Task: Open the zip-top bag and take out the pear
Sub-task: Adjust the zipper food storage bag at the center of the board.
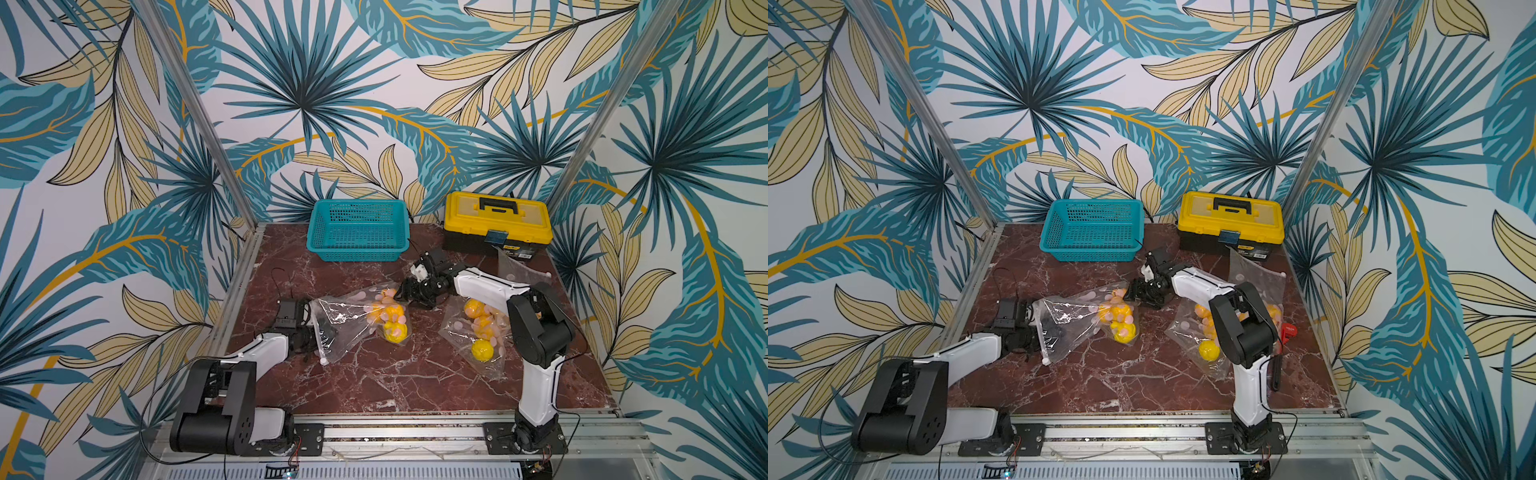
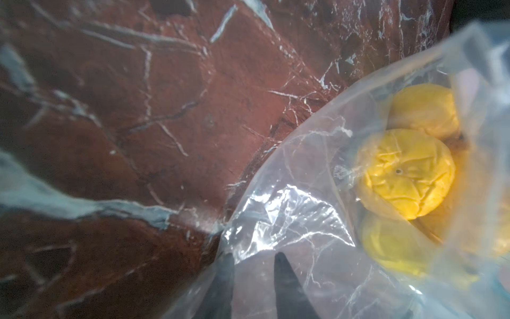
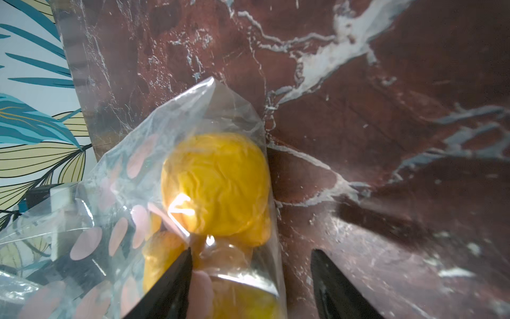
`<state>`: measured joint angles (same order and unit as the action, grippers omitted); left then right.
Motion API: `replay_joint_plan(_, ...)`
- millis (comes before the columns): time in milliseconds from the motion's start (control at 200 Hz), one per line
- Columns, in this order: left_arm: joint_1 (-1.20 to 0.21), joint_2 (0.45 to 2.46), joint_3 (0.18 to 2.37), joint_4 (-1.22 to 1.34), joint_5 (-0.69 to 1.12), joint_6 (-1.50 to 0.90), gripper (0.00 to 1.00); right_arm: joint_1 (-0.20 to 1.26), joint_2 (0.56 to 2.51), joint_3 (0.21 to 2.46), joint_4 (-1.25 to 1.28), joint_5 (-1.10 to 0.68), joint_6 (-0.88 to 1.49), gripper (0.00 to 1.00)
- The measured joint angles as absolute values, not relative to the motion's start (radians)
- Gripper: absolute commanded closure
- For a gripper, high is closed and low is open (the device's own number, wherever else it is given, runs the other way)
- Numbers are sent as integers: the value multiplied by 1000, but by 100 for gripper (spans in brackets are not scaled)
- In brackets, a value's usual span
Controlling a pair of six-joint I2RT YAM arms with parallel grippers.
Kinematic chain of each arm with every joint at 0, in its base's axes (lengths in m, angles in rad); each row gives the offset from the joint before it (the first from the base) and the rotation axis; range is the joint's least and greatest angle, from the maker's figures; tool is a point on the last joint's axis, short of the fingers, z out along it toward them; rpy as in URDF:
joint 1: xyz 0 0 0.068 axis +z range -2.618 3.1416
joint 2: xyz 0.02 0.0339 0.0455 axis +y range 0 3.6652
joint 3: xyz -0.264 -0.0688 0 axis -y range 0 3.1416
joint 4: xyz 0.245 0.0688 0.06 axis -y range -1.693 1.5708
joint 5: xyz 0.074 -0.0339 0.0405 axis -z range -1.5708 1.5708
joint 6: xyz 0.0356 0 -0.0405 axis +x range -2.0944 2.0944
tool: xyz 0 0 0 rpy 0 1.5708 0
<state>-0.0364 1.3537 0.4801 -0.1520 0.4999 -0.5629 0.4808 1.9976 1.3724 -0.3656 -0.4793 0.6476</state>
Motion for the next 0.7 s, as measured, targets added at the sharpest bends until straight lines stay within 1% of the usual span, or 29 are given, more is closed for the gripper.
replay_joint_plan(85, -36, 1368, 488, -152, 506, -564, 73, 487, 2013, 1356, -318, -511, 672, 58)
replay_joint_plan(155, -36, 1372, 495, -152, 510, -566, 73, 492, 2016, 1333, -276, -536, 693, 76)
replay_joint_plan(220, -36, 1374, 498, -149, 514, -566, 73, 495, 2015, 1317, -245, -552, 712, 90)
replay_joint_plan(290, -36, 1375, 500, -149, 521, -566, 74, 497, 2009, 1309, -234, -554, 720, 100)
replay_joint_plan(451, -36, 1377, 519, -150, 542, -566, 77, 497, 1924, 1304, -313, -506, 708, 100)
replay_joint_plan(546, -43, 1393, 543, -149, 555, -565, 77, 497, 1827, 1317, -406, -450, 677, 100)
replay_joint_plan(696, -70, 1428, 576, -137, 567, -568, 77, 497, 1705, 1402, -587, -342, 614, 100)
